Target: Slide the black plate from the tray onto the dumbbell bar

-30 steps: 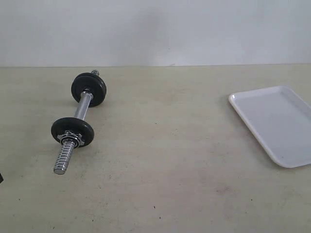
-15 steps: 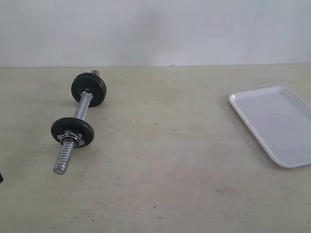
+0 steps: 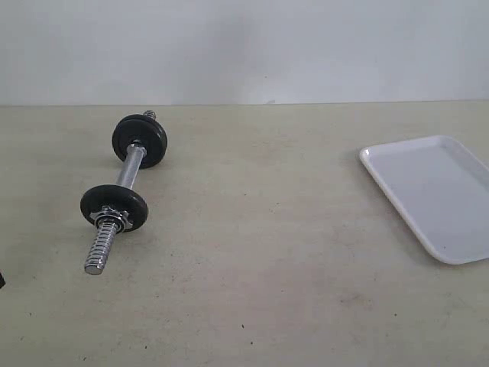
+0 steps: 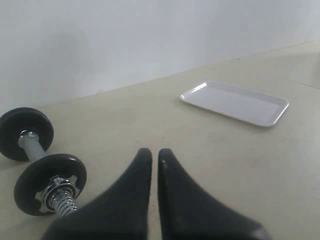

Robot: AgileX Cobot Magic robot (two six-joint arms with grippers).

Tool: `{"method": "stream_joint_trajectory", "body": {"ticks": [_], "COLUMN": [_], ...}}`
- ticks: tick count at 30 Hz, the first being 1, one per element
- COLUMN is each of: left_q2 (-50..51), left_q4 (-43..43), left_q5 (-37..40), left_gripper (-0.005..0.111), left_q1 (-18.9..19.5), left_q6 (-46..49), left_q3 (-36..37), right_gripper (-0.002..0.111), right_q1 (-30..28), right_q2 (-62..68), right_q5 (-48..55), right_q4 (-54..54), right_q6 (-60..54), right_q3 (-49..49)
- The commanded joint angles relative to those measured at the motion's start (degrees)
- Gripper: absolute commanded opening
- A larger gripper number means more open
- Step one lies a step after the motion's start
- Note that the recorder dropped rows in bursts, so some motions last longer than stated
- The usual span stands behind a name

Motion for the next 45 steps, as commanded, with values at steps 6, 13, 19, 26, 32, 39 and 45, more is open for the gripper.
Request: {"method": "stream_joint_trajectory", "body": {"ticks": [6, 13, 19, 26, 32, 39, 45], "left_q2": [-0.09, -0.09, -0.09, -0.09, -0.09, -0.09, -0.09], "left_q4": [0.23, 0.23, 0.23, 0.23, 0.23, 0.23, 0.23], "left_q5": [0.18, 0.18, 0.03, 0.03, 0.17, 0.17, 0.17], "left_gripper": [0.004, 0.004, 0.004, 0.004, 0.004, 0.004, 0.004], "left_q1": [-0.24, -0.24, -0.24, -0.24, -0.24, -0.24, -0.24], "left_q6": [0.05, 0.05, 0.05, 0.05, 0.05, 0.05, 0.05], "left_q3": [0.27, 0.27, 0.27, 0.27, 0.27, 0.27, 0.27], "right_gripper": [0.0, 0.0, 0.0, 0.0, 0.0, 0.0, 0.0], "right_q1": [0.11, 0.11, -0.06, -0.06, -0.07, -0.07, -0.07], "right_q2": [-0.24, -0.24, -0.24, -0.24, -0.24, -0.24, -0.24], "right_q5": [-0.45, -0.45, -0.45, -0.45, -0.66, -0.66, -1.55], "right_q4": [-0.31, -0.31, -0.31, -0.31, 0.03, 0.03, -0.01], "right_q6": [-0.26, -0.26, -0.26, -0.26, -0.15, -0.15, -0.15], "right_q3": [0.0, 0.0, 0.0, 0.0, 0.0, 0.0, 0.0]}}
